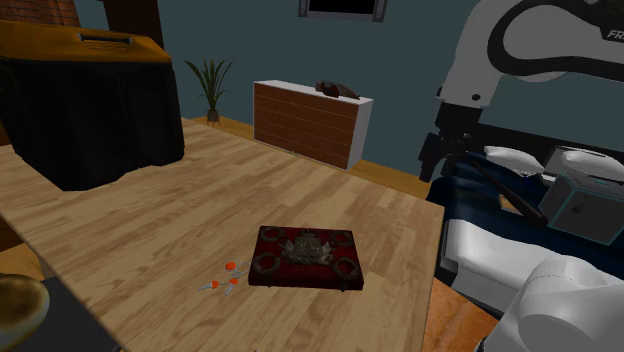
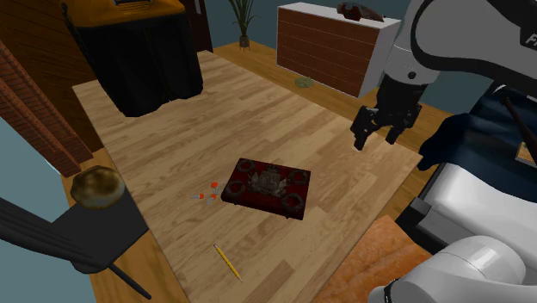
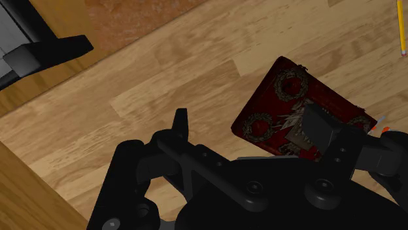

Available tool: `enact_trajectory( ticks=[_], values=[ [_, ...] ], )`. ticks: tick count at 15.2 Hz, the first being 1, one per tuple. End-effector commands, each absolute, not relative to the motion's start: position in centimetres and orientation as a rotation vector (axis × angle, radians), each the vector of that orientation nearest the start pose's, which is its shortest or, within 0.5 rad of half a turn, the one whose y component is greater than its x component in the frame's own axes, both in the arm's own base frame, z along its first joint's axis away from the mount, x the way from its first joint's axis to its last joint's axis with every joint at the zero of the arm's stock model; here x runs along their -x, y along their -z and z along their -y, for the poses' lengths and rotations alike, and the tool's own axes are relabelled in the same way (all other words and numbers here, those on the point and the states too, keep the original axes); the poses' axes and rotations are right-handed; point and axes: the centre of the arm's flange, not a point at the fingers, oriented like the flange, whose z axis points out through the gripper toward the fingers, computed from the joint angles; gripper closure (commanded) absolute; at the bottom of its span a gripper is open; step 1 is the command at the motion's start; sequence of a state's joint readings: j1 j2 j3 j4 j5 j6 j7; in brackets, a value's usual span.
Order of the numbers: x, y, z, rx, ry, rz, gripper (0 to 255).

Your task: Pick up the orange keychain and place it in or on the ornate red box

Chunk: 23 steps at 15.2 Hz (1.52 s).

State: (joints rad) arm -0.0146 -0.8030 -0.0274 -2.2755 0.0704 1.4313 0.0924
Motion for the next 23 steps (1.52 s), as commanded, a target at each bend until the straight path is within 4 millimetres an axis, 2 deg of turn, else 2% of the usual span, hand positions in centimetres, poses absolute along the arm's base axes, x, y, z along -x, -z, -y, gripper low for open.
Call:
enact_trajectory(
  ticks=[1,23],
  values=[
    [-28.7,-62.1,0.7,3.047,-0.067,-0.179,0],
    [-45.0,-48.7,-19.7,3.099,-0.023,-0.038,0]
  ],
)
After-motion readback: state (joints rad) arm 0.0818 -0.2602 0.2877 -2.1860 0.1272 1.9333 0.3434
